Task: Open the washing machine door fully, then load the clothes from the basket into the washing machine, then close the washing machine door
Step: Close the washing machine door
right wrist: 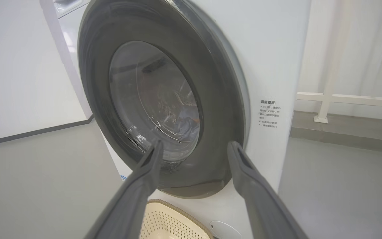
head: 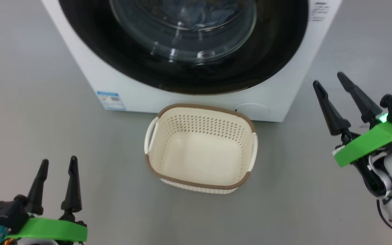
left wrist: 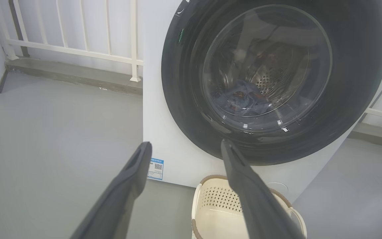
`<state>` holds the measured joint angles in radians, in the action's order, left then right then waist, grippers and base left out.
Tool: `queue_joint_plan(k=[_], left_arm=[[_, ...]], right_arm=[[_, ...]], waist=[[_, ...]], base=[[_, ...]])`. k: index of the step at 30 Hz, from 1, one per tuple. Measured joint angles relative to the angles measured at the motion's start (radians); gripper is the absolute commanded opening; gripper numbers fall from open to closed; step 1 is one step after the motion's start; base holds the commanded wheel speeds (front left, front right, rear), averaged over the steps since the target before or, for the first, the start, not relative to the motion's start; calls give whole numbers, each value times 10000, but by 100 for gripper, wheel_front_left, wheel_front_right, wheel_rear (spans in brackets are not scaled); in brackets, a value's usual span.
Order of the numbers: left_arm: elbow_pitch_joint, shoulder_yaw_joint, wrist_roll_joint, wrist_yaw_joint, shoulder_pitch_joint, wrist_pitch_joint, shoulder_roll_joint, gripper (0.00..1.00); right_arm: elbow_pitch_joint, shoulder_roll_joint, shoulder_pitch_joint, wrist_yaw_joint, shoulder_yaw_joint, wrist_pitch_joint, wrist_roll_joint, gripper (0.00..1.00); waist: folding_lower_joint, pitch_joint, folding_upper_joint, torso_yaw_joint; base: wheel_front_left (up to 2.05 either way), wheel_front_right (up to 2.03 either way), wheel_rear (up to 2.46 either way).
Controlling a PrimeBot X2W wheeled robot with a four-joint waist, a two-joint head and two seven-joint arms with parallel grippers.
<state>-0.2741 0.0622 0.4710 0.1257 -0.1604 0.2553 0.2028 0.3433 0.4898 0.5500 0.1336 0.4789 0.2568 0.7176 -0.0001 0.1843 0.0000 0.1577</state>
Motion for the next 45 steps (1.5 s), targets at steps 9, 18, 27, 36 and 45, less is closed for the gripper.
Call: queue_joint_plan(k=[9, 18, 27, 36, 45], left_arm=[[-79, -63, -42, -4, 451, 0, 25, 100], [104, -63, -21, -46, 841, 0, 27, 100], [393, -79, 303, -123, 1088, 0, -13, 100], [516, -50, 456, -121, 1297, 0, 8, 100], [512, 8, 374, -134, 1419, 0, 84, 100]], right_arm=[[-468, -190, -1408, 0, -608, -2, -238, 100], [-995, -416, -2499, -2, -1239, 0, -313, 100], [-1509, -631, -3537, -2, -1806, -2, -938, 100], [-1676, -1037, -4345, -4, -2575, -2, -1221, 100], [-1659, -1045, -4384, -4, -2621, -2, -1453, 100]], waist=[[0, -832, 0, -1086], [0, -1475, 0, -1873], [1, -1854, 0, -2229], [1, -2000, 0, -2251], [1, -2002, 0, -2140]], base=[[0, 0, 0], [0, 0, 0], [0, 0, 0], [0, 0, 0], [0, 0, 0]])
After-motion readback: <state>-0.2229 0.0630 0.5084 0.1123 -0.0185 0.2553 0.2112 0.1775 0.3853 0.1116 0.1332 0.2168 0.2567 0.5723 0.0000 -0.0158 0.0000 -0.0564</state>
